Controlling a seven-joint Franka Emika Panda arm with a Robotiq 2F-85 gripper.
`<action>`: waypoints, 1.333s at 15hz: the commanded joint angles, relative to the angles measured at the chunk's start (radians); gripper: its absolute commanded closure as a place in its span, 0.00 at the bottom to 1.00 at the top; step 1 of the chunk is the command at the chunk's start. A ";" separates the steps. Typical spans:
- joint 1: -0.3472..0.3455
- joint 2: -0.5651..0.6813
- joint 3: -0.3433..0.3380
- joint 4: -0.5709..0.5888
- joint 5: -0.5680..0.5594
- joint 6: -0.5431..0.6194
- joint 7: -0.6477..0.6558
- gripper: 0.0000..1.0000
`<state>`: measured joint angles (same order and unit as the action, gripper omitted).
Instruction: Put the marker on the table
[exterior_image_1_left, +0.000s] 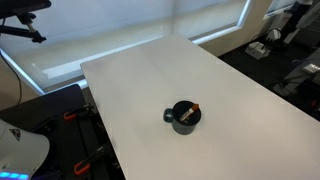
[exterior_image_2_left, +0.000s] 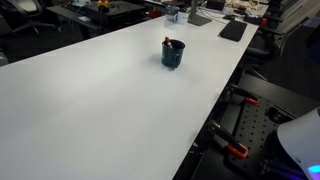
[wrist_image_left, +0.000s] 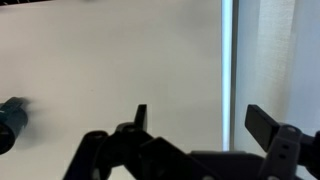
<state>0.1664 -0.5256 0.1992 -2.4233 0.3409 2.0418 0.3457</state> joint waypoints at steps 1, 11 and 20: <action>-0.012 0.004 -0.008 0.008 0.001 -0.012 -0.003 0.00; -0.083 0.046 -0.148 0.032 0.046 -0.079 -0.041 0.00; -0.115 0.053 -0.175 0.012 0.054 -0.076 -0.054 0.00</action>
<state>0.0724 -0.4730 0.0074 -2.4136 0.3870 1.9718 0.2985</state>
